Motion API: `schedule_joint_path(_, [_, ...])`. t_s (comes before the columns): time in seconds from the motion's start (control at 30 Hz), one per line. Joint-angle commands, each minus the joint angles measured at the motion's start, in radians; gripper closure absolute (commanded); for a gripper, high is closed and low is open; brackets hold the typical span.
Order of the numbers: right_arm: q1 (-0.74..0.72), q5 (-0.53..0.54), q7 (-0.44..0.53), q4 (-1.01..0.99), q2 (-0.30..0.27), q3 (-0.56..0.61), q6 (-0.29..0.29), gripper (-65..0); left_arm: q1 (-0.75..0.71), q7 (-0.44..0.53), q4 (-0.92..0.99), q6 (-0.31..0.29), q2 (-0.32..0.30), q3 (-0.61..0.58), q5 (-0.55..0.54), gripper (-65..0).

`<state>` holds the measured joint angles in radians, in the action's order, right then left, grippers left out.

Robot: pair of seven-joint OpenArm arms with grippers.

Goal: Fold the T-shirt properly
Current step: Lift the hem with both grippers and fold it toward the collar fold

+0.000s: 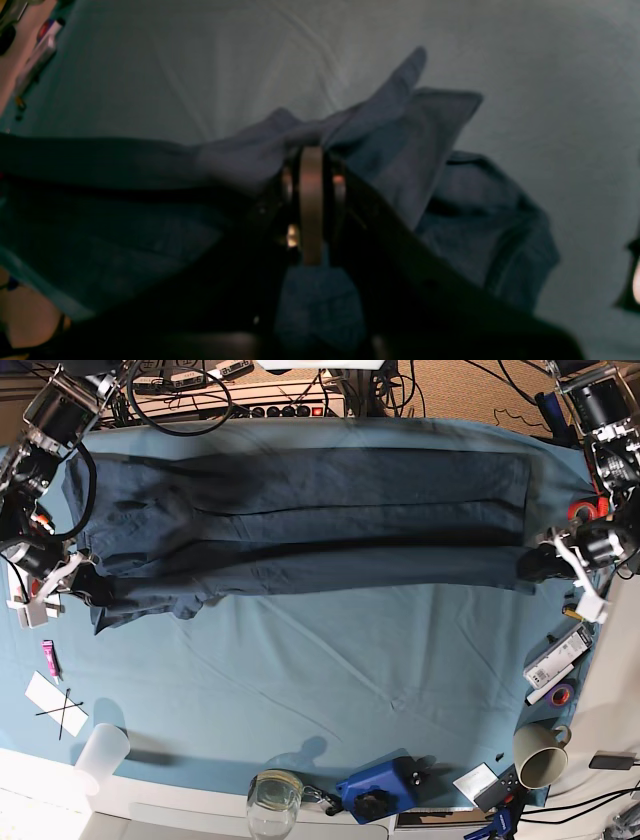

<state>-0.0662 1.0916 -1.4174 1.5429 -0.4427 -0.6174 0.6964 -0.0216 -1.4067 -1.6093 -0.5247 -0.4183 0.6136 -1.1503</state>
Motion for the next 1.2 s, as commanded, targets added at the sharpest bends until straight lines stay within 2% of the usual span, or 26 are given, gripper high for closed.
schedule_joint_path(0.0, [0.001,0.024,0.021,0.028,-0.02,-0.013,0.002,0.0,0.003,0.01,-0.017,-0.001,-0.019,0.025,-0.025,0.0])
schedule_joint_path(0.13, [0.056,0.044,0.021,0.063,-0.02,-0.018,0.002,0.0,-0.018,0.01,-0.017,-0.002,-0.02,0.072,-0.038,0.0])
schedule_joint_path(0.23, [0.09,0.053,0.021,0.084,-0.02,-0.021,0.002,0.0,-0.034,0.01,-0.017,-0.024,-0.023,0.07,-0.04,0.0])
schedule_joint_path(0.43, [0.138,0.053,0.021,0.103,-0.02,-0.037,0.002,0.0,-0.082,0.01,-0.019,-0.023,-0.023,0.071,-0.077,0.0])
schedule_joint_path(0.8, [0.228,0.097,0.021,0.103,-0.02,-0.181,0.002,0.0,-0.151,0.01,-0.022,-0.023,-0.023,0.071,-0.085,0.0])
schedule_joint_path(1.17, [0.338,0.097,0.021,0.103,-0.019,-0.19,0.002,0.0,-0.206,0.01,-0.023,-0.023,-0.022,0.071,-0.085,0.0])
